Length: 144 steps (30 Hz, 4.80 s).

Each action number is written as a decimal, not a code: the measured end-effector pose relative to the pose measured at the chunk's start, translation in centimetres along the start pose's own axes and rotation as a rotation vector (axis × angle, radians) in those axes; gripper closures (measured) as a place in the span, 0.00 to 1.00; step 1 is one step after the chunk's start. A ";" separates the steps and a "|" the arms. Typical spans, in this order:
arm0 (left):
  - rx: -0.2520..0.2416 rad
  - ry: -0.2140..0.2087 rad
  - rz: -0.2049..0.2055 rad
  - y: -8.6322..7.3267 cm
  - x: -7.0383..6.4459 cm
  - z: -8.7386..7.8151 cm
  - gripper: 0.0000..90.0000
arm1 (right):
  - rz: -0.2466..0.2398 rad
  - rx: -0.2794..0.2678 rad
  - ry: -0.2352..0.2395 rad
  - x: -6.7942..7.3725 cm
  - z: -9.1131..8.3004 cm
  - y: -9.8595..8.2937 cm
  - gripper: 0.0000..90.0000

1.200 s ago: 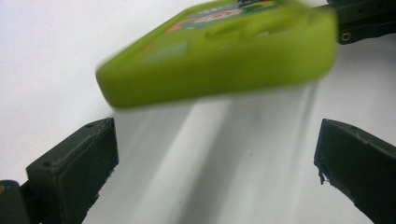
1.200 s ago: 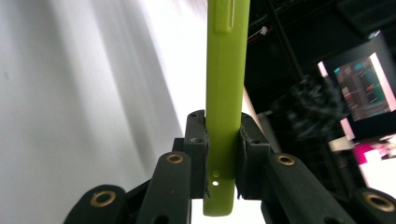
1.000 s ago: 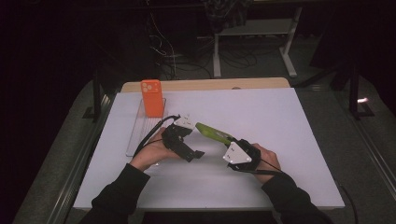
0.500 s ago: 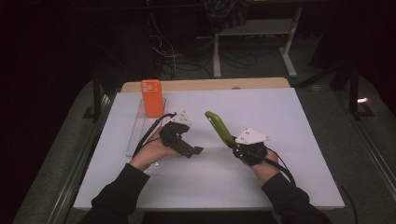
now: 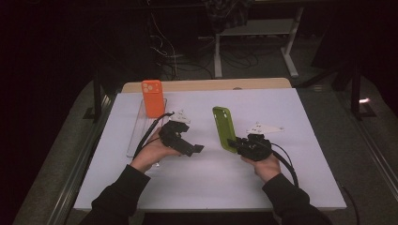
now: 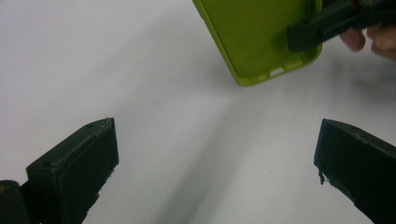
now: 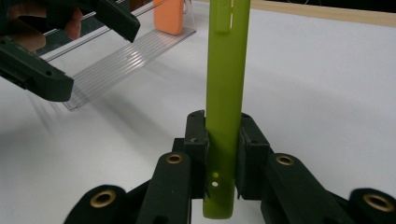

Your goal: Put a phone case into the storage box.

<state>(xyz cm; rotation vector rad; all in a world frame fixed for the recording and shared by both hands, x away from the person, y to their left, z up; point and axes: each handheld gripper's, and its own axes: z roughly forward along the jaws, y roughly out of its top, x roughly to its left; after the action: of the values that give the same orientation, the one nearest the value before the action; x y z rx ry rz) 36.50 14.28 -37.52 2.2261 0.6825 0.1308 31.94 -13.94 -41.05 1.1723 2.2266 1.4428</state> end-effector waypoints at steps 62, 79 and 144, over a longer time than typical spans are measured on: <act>-0.280 -0.127 -0.091 5.6 -0.4 2.2 0.18 | -0.109 0.024 0.027 2.3 1.7 0.0 0.81; -0.271 0.012 -0.068 7.3 2.9 -3.2 0.18 | -0.101 0.125 -0.026 0.6 0.2 -0.9 0.15; -0.126 0.588 -0.371 0.5 16.5 -5.2 0.17 | -0.115 0.163 -0.044 -1.7 -3.8 -4.8 0.00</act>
<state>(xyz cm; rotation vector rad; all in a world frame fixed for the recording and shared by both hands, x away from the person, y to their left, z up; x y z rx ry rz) 49.20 25.92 -35.60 1.8995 1.3492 0.6358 28.49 -18.58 -43.68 1.0904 2.3757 1.2006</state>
